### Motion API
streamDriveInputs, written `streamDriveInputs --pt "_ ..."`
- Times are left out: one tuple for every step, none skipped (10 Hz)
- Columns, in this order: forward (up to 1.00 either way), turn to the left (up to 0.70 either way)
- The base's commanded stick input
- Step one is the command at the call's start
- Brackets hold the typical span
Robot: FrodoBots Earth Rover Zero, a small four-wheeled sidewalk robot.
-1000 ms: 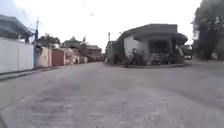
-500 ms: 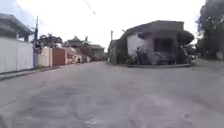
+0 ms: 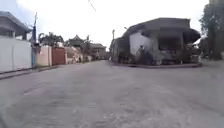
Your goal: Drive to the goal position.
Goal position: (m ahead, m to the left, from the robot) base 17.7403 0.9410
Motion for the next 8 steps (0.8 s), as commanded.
streamDriveInputs --pt "1.00 0.00" --pt "1.00 0.00" --pt "1.00 0.00" --pt "1.00 0.00" --pt "1.00 0.00" --pt "1.00 0.00" --pt "1.00 0.00" --pt "1.00 0.00"
